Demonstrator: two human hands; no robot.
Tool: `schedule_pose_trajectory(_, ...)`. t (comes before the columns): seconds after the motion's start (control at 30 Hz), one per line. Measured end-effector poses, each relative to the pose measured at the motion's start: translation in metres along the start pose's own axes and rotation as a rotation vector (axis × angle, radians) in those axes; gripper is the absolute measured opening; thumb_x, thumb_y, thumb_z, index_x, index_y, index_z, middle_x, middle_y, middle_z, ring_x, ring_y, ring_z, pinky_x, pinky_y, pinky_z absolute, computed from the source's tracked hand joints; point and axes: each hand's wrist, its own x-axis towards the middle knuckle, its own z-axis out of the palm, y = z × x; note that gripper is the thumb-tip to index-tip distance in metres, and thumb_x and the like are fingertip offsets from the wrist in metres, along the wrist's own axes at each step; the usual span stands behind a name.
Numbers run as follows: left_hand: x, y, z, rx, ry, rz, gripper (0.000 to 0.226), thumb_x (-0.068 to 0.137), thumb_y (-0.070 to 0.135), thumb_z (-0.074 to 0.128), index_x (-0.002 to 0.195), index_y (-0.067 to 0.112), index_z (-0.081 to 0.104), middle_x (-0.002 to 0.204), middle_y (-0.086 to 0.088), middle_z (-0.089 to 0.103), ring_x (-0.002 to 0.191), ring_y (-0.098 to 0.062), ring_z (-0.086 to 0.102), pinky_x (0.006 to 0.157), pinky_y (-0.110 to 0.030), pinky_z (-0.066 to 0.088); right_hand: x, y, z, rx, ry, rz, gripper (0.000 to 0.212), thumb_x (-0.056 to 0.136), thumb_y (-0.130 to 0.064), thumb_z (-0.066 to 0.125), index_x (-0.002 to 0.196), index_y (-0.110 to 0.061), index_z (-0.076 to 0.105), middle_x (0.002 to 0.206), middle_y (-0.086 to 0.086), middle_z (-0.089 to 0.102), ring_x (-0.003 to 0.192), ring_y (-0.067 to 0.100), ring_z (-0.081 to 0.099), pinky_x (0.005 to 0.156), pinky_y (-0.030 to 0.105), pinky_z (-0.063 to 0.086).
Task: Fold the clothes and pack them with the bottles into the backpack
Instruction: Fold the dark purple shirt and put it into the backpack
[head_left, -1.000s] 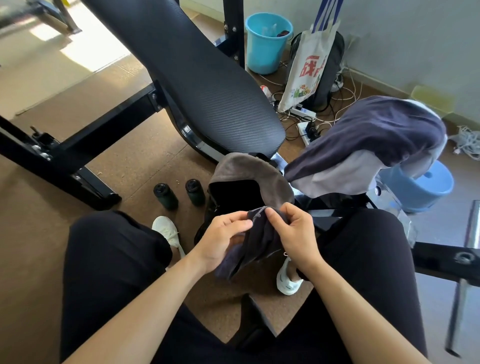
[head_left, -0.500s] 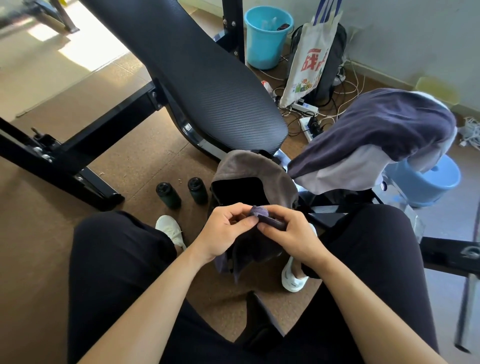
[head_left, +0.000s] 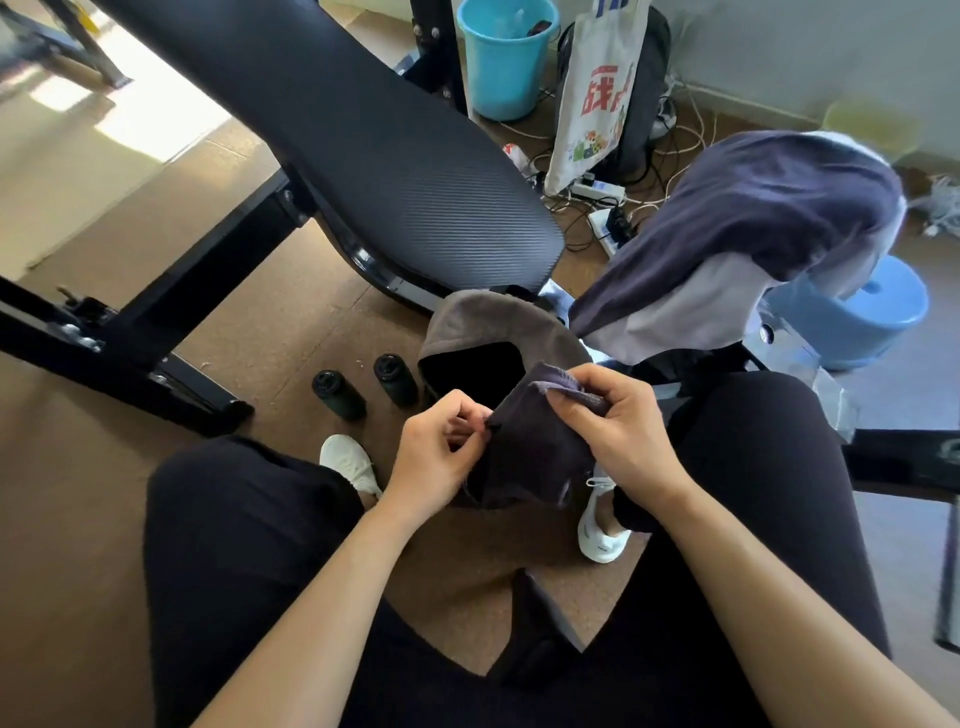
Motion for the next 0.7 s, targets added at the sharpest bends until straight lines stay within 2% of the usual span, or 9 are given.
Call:
schedule_pose_trajectory(0.1, 0.000, -0.007, 0.003, 0.037, 0.042, 0.066, 0.018, 0.093, -0.006, 0.065, 0.087, 0.011, 0.066, 0.105, 0.008, 0.076, 0.103, -0.012, 0.072, 0.086, -0.036, 0.060, -0.001, -0.003, -0.002, -0.003, 0.016, -0.031, 0.014, 0.095, -0.009, 0.069, 0.090, -0.021, 0.074, 0.080, -0.008, 0.072, 0.077, 0.005, 0.066, 0.069, 0.020, 0.051)
schedule_pose_trajectory(0.17, 0.001, -0.014, 0.005, 0.097, 0.058, 0.083, 0.021, 0.093, -0.004, 0.067, 0.101, 0.012, 0.077, 0.109, 0.006, 0.077, 0.104, -0.009, 0.072, 0.089, -0.039, 0.060, -0.001, -0.004, -0.004, 0.002, 0.017, -0.044, 0.014, 0.094, -0.008, 0.069, 0.091, -0.021, 0.074, 0.080, -0.008, 0.072, 0.077, 0.005, 0.065, 0.070, 0.021, 0.051)
schedule_pose_trajectory(0.23, 0.001, -0.016, 0.006, 0.155, 0.042, 0.088, 0.028, 0.091, 0.000, 0.069, 0.113, 0.015, 0.078, 0.111, 0.006, 0.076, 0.104, -0.006, 0.071, 0.089, -0.039, 0.060, -0.001, -0.005, -0.005, 0.010, 0.027, -0.054, 0.017, 0.094, -0.006, 0.069, 0.091, -0.022, 0.074, 0.080, -0.009, 0.072, 0.077, 0.004, 0.065, 0.070, 0.020, 0.050)
schedule_pose_trajectory(0.37, 0.001, -0.014, 0.013, 0.168, -0.153, 0.094, 0.033, 0.081, 0.021, 0.064, 0.112, 0.018, 0.075, 0.115, 0.009, 0.070, 0.110, -0.011, 0.066, 0.094, -0.034, 0.054, 0.000, -0.006, -0.007, 0.005, 0.040, -0.068, 0.023, 0.093, 0.000, 0.068, 0.094, -0.021, 0.074, 0.084, -0.009, 0.074, 0.080, 0.003, 0.066, 0.071, 0.020, 0.052)
schedule_pose_trajectory(0.47, 0.002, -0.026, 0.019, 0.317, -0.257, 0.049, 0.025, 0.088, 0.034, 0.065, 0.109, 0.025, 0.075, 0.114, 0.015, 0.065, 0.108, -0.009, 0.060, 0.091, -0.035, 0.052, 0.001, -0.007, -0.009, 0.015, 0.062, -0.075, 0.024, 0.093, 0.001, 0.068, 0.095, -0.022, 0.075, 0.085, -0.010, 0.074, 0.082, 0.004, 0.067, 0.072, 0.021, 0.053)
schedule_pose_trajectory(0.57, 0.002, -0.039, 0.020, 0.425, -0.299, -0.027, 0.014, 0.097, 0.032, 0.065, 0.104, 0.027, 0.076, 0.105, 0.015, 0.061, 0.099, -0.009, 0.058, 0.085, -0.041, 0.052, 0.003, -0.011, -0.014, 0.033, 0.119, -0.117, 0.019, 0.094, -0.007, 0.069, 0.097, -0.024, 0.075, 0.083, -0.009, 0.073, 0.080, 0.005, 0.066, 0.071, 0.023, 0.052)
schedule_pose_trajectory(0.7, 0.003, -0.046, 0.016, 0.545, -0.347, -0.114, 0.020, 0.101, 0.033, 0.060, 0.106, 0.025, 0.077, 0.095, 0.011, 0.060, 0.090, -0.013, 0.059, 0.080, -0.045, 0.052, 0.011, -0.013, -0.022, 0.017, 0.244, -0.156, 0.021, 0.096, -0.006, 0.067, 0.098, -0.026, 0.073, 0.077, -0.019, 0.069, 0.075, -0.002, 0.059, 0.070, 0.016, 0.046)
